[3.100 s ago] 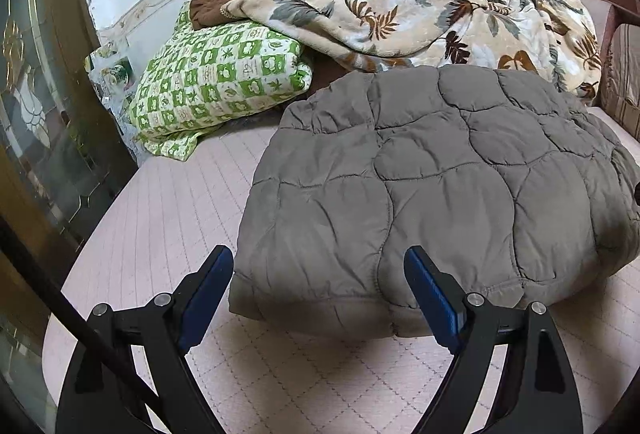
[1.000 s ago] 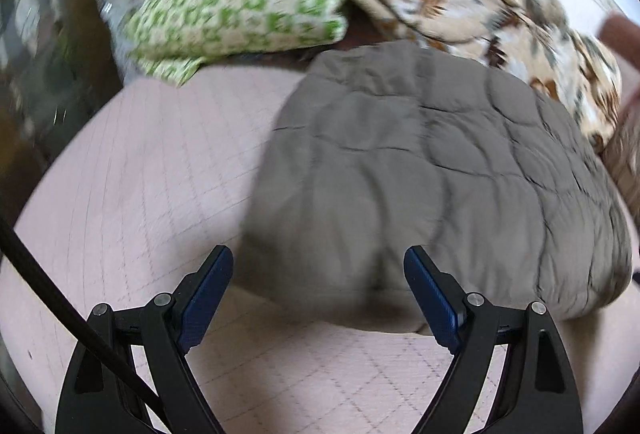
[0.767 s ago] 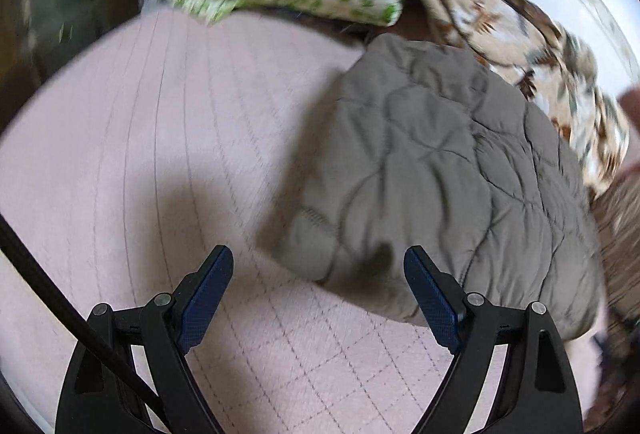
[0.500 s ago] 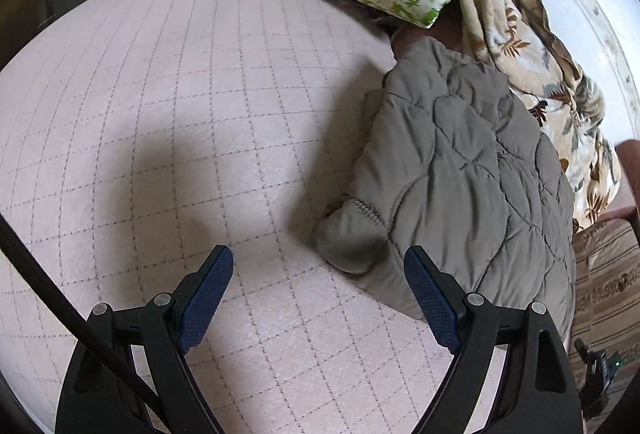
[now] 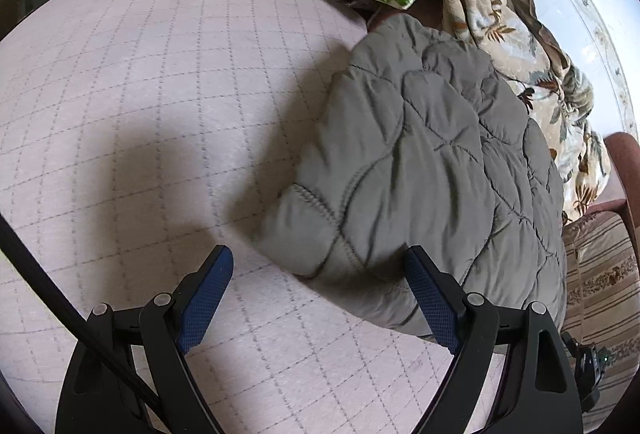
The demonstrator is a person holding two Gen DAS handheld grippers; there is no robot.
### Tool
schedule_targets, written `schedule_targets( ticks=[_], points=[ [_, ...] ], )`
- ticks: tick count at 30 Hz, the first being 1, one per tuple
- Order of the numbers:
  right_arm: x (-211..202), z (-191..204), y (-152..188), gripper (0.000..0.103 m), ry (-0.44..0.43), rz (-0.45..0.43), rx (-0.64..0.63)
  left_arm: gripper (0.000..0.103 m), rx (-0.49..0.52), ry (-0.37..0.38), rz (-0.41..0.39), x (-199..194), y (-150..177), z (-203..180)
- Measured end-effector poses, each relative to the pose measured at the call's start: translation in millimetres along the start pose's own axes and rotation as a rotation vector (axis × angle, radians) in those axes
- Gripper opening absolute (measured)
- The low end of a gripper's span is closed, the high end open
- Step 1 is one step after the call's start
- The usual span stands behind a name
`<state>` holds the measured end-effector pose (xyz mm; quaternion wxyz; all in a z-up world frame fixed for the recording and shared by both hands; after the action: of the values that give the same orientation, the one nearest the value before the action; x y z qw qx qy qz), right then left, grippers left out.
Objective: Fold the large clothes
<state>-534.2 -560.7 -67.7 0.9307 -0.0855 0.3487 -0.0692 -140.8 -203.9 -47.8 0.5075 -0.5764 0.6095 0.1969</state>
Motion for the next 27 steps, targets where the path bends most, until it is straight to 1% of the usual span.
schedule_targets(
  ticks=[2, 6, 10, 12, 13, 14, 15, 17, 19, 20, 23, 25, 27],
  points=[
    [7.6, -1.7, 0.6, 0.086, 0.000, 0.008, 0.011, 0.087, 0.007, -0.003, -0.004, 4.3, -0.5, -3.9],
    [26.0, -1.9, 3.3, 0.087, -0.029, 0.029, 0.040, 0.087, 0.023, 0.006, -0.008, 13.0, -2.7, -12.9],
    [42.1, -2.7, -2.5, 0.094, -0.038, 0.012, 0.053, 0.090, 0.035, 0.005, -0.029, 20.1, -9.1, -18.0],
    [46.8, 0.1, -6.4, 0.094, -0.043, -0.003, 0.047, 0.091, 0.046, -0.003, -0.037, 24.5, -11.0, -19.6],
    [47.6, 2.0, -7.6, 0.090, -0.034, -0.015, 0.030, 0.085, 0.070, -0.014, -0.047, 24.5, -12.1, -22.2],
    [47.9, 3.9, -7.8, 0.080, -0.014, -0.025, 0.010, 0.076, 0.094, -0.030, -0.058, 23.5, -13.3, -25.4],
    [47.5, 4.8, -7.8, 0.076, 0.006, -0.028, -0.012, 0.073, 0.119, -0.048, -0.068, 22.2, -13.5, -28.6],
    [43.6, 13.4, -7.6, 0.063, 0.056, -0.042, -0.100, 0.058, 0.189, -0.112, -0.101, 16.4, -14.4, -37.6],
    [38.9, 24.0, -5.3, 0.056, 0.130, -0.060, -0.209, 0.052, 0.240, -0.167, -0.127, 13.2, -15.0, -42.5],
    [35.7, 34.1, -2.2, 0.052, 0.202, -0.081, -0.311, 0.050, 0.268, -0.198, -0.137, 12.4, -15.3, -44.9],
    [29.5, 59.9, 9.3, 0.046, 0.370, -0.152, -0.554, 0.047, 0.357, -0.285, -0.177, 10.0, -14.9, -52.5],
    [26.2, 69.5, 13.8, 0.044, 0.433, -0.188, -0.644, 0.047, 0.416, -0.345, -0.210, 7.2, -14.3, -57.7],
    [23.5, 77.8, 16.6, 0.043, 0.500, -0.220, -0.734, 0.046, 0.491, -0.421, -0.258, 2.9, -12.9, -64.5]
  ],
)
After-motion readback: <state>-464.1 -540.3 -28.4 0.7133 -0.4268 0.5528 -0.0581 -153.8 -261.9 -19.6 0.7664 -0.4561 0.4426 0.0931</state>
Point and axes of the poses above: each gripper's, at about its wrist camera, not at the fingertips, and x roughly the way its jaws point, z to its left, y to its underside, the point moved 10 cm from there along x, roughly the way its jaws point, and after that the axes turned 5 degrees about z, right-handed, at the moved point
